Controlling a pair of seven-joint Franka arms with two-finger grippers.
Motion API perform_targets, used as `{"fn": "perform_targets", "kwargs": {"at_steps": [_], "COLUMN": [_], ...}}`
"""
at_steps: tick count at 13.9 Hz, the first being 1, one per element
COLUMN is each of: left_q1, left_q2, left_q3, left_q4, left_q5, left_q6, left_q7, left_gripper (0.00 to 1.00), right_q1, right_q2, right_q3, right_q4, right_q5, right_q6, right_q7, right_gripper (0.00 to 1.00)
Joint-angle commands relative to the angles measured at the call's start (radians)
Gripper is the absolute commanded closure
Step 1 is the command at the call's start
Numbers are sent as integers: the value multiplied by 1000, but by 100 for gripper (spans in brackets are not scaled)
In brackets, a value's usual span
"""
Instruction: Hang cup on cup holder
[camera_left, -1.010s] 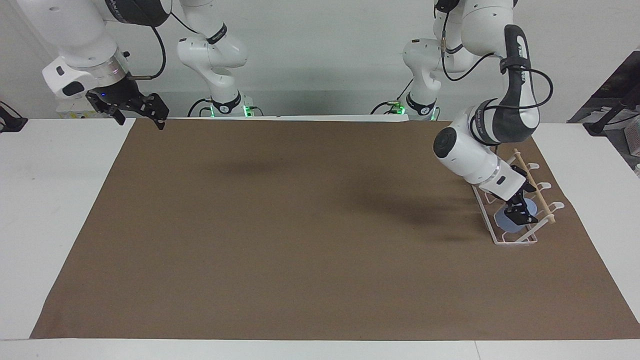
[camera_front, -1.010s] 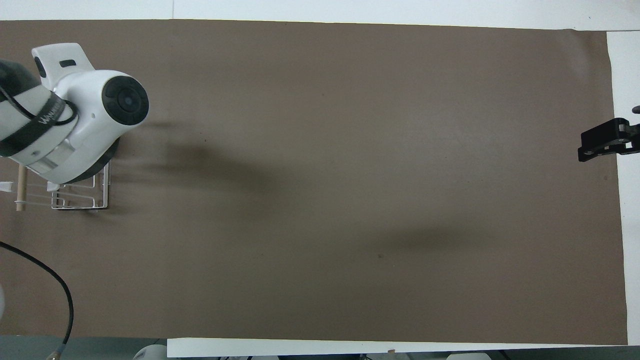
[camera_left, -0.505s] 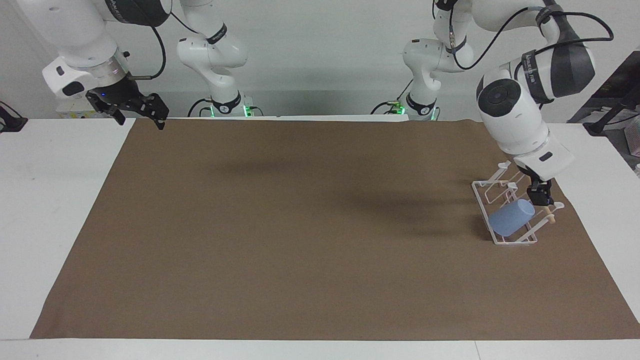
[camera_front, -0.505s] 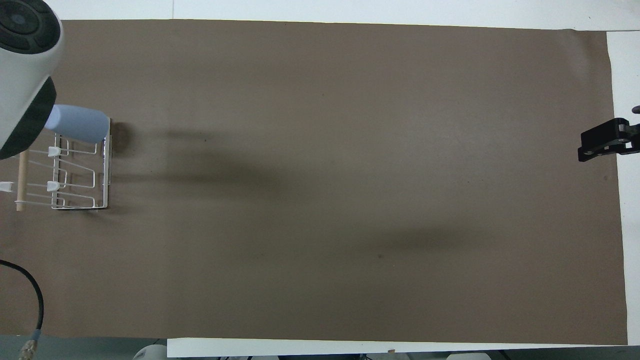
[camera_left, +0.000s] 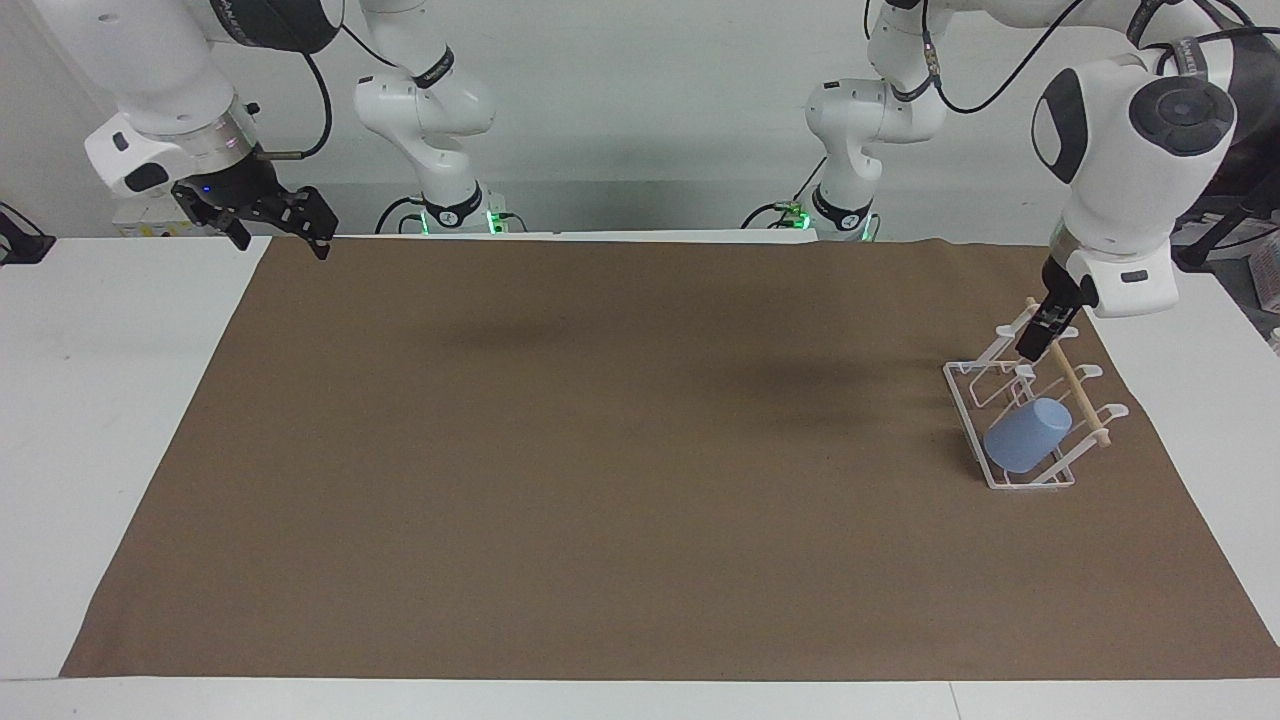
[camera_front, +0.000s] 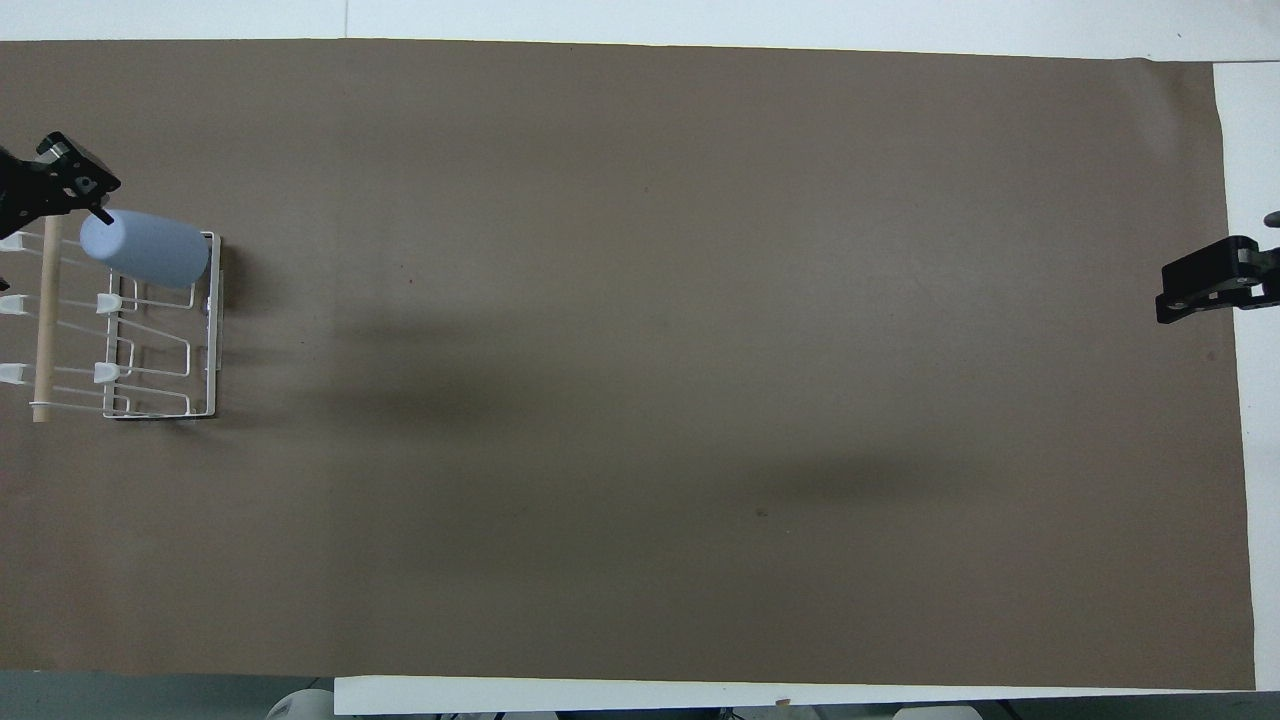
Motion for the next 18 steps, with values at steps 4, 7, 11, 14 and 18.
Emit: {"fn": "perform_targets", "kwargs": {"at_steps": [4, 7, 11, 14, 18], "left_q1": [63, 78, 73, 75, 50], "left_q2": [-13, -15, -16, -87, -160], "left_q3": [-3, -3, -8, -8, -17], "left_q4": [0, 31, 123, 6, -145], "left_q5": [-103, -186, -259, -255, -149], "left_q6": [-46, -41, -38, 2, 88], "left_q7": [537, 727, 645, 630, 627], "left_gripper": [0, 0, 0, 0, 0], "right_q1": [-3, -3, -3, -3, -3], "right_q2": [-15, -13, -15, -15, -15], "right_q3": [3, 3, 3, 3, 3], "right_q4": [-16, -16, -16, -16, -16], "right_q5": [4, 4, 4, 4, 4], "right_q6": [-5, -5, -6, -6, -6], "right_q7": [-18, -18, -18, -18, -18], "right_gripper": [0, 0, 0, 0, 0]}}
